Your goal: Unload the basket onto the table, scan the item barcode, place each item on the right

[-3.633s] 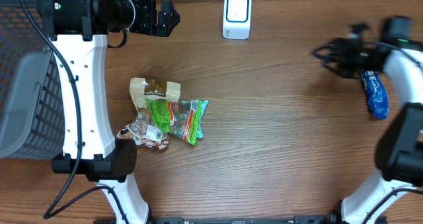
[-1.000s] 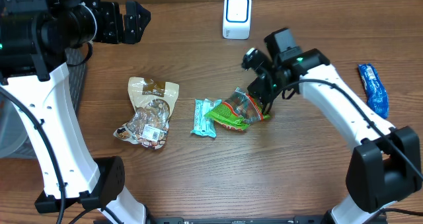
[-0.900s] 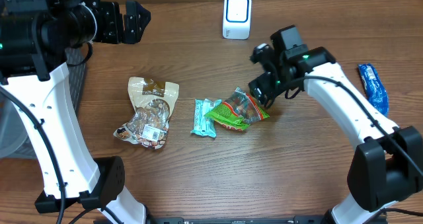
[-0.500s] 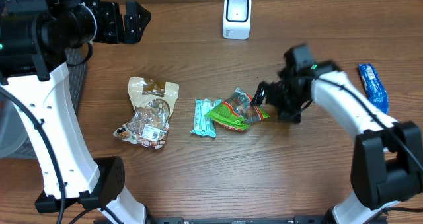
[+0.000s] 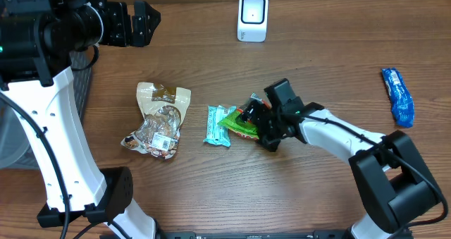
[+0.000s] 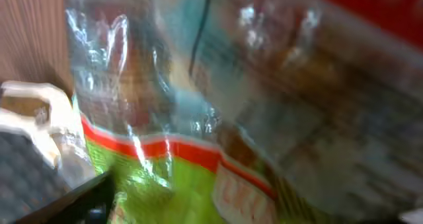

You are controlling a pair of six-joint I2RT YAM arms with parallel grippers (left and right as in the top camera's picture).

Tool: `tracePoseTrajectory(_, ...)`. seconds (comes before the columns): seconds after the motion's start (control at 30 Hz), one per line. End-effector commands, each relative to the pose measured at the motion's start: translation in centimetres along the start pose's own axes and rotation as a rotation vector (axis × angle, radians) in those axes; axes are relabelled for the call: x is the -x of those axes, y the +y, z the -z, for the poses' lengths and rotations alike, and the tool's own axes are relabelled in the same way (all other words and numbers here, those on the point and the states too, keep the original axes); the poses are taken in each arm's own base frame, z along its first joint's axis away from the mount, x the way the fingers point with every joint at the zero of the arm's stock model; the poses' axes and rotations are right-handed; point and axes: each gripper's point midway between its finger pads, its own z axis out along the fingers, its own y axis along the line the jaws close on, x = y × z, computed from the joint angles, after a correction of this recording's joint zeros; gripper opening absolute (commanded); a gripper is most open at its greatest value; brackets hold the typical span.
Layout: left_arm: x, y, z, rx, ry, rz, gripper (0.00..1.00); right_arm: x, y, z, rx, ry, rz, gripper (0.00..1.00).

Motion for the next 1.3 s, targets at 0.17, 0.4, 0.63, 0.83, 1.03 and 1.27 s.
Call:
tracePoseTrajectory(0.17, 0.1, -0.3, -0.2, -0.017, -0.002, -0.022, 1.00, 0.3, -0.5, 0.0, -0.005, -0.019, 0.044, 0.10)
tracePoseTrajectory(0.4, 0.1, -0.3, -0.2, -0.017, -0.002, -0.022, 1.00, 2.0, -0.7, 3.9, 0.134, 0.142, 0.407, 0.06)
tracePoseTrajectory(0.63, 0.1, -0.3, -0.2, -0.017, -0.002, -0.022, 1.00, 8.3, -7.7, 7.0, -0.059, 0.028, 0.714, 0.19)
tracePoseTrajectory(0.83, 0.1, -0.3, -0.2, -0.017, -0.002, -0.022, 1.00, 9.7, -9.0, 7.6, -0.126, -0.006, 0.792, 0.98)
tracePoseTrajectory(1.03, 0.1, -0.3, -0.2, -0.017, -0.002, -0.022, 1.00, 11.5, -7.6, 8.2, -0.101, -0.079, 0.760, 1.00)
tracePoseTrajectory(1.27, 0.1, -0.3, -0.2, -0.017, -0.002, -0.022, 1.00, 13.3, -5.9, 7.4, -0.056, -0.169, 0.700, 1.00)
